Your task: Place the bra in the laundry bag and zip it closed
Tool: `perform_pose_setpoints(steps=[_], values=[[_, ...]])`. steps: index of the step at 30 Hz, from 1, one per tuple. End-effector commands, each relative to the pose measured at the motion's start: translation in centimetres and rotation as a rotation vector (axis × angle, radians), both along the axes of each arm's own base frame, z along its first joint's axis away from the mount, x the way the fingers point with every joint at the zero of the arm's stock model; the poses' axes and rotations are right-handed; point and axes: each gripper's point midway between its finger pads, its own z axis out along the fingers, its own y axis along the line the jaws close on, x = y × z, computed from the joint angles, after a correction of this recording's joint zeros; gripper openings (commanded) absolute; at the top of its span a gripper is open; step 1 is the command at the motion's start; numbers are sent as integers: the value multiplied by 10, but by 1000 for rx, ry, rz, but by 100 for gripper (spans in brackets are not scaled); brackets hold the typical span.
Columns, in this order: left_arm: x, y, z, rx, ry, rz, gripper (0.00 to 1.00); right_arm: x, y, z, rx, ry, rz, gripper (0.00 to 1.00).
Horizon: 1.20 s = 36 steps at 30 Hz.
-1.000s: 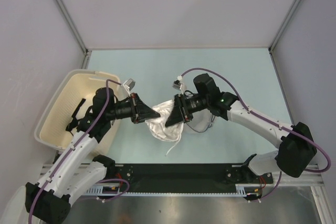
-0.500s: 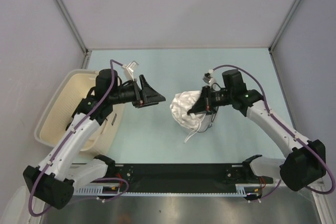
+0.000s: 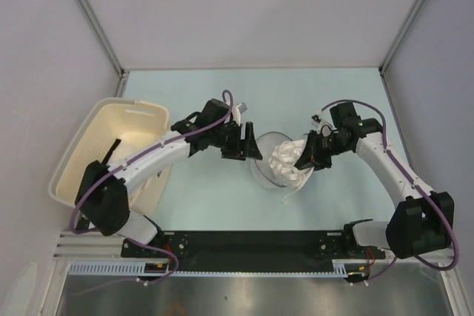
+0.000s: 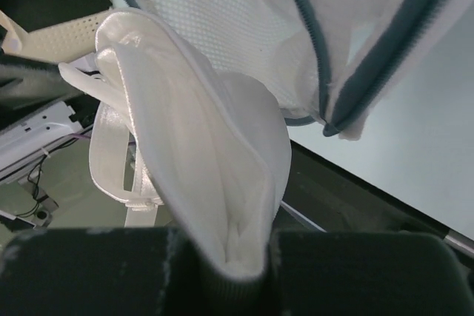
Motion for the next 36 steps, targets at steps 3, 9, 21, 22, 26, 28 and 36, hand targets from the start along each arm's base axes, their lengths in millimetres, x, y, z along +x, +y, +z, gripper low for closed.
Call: perform_pose_setpoints(steps=[3, 9, 21, 22, 26, 28, 36], values=[[38, -14, -17, 80, -60, -17, 71, 15, -6, 4, -68, -37, 2, 0], [54, -23, -33, 91, -23, -24, 52, 32, 0, 1, -109, -38, 13, 0], [43, -29, -23, 5, 57, -58, 0, 73, 31, -19, -258, -56, -40, 0], [41, -29, -23, 2, 60, -59, 0, 77, 32, -22, -269, -46, -65, 0], [38, -30, -22, -18, 77, -55, 0, 89, 44, -35, -309, -52, -108, 0], [35, -32, -22, -34, 100, -56, 0, 96, 43, -41, -363, -64, -145, 0], [22, -47, -19, -111, 149, -72, 0, 125, 46, -69, -320, -29, -341, 0]])
